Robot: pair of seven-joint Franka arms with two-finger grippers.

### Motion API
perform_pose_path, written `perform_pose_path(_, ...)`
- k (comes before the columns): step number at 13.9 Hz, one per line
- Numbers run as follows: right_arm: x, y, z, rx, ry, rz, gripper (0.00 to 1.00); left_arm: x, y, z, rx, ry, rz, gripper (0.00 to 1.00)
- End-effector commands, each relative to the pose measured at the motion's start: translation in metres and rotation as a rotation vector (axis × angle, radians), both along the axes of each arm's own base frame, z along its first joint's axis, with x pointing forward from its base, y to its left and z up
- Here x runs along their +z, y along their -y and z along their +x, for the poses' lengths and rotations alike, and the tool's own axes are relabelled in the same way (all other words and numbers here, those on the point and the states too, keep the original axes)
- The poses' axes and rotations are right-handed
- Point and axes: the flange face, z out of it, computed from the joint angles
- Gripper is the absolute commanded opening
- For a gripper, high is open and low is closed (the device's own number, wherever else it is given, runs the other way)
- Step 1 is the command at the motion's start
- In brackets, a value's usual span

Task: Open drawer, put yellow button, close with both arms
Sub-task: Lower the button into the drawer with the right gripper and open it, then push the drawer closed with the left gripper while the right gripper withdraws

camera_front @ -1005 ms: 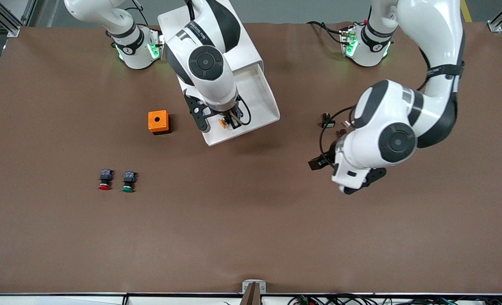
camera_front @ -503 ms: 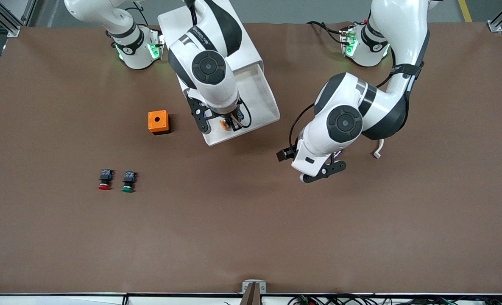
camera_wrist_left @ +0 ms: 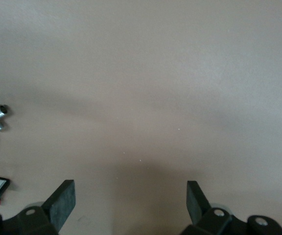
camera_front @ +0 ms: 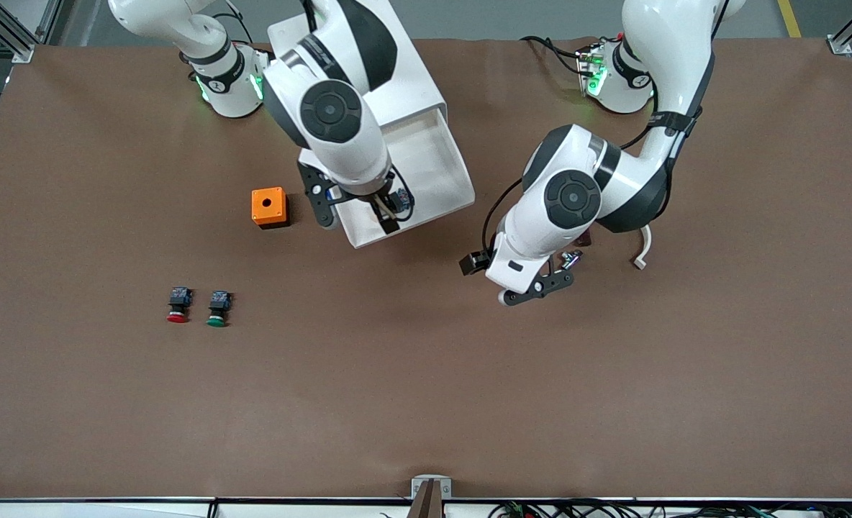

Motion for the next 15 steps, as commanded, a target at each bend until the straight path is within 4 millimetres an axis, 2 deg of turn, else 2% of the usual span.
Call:
perform_pose_path(1, 0.055, 0.046, 0.003, 0.154, 0.017, 0.032, 1.00, -0.001, 0.023, -0.025, -0.032, 0.016, -0.003, 1.00)
perform_pose_path(4, 0.101, 0.122, 0.021, 0.371, 0.070, 0.106, 1.00, -0.010, 0.054, -0.042, -0.036, 0.006, 0.001, 1.00)
perform_pose_path(7, 0.125, 0.197, 0.029, 0.554, 0.102, 0.148, 1.00, -0.015, 0.087, -0.066, -0.081, 0.003, 0.005, 1.00)
perform_pose_path(9, 0.126, 0.241, 0.033, 0.683, 0.120, 0.170, 1.00, -0.015, 0.104, -0.083, -0.076, -0.010, 0.017, 1.00)
perform_pose_path(11, 0.127, 0.281, 0.039, 0.738, 0.135, 0.181, 1.00, -0.017, 0.120, -0.103, -0.080, -0.025, 0.031, 1.00)
perform_pose_path(13, 0.126, 0.322, 0.041, 0.827, 0.142, 0.175, 1.00, -0.018, 0.129, -0.120, -0.088, -0.060, 0.062, 1.00)
perform_pose_path(15, 0.121, 0.346, 0.041, 0.890, 0.126, 0.136, 1.00, -0.021, 0.146, -0.144, -0.118, -0.082, 0.084, 1.00)
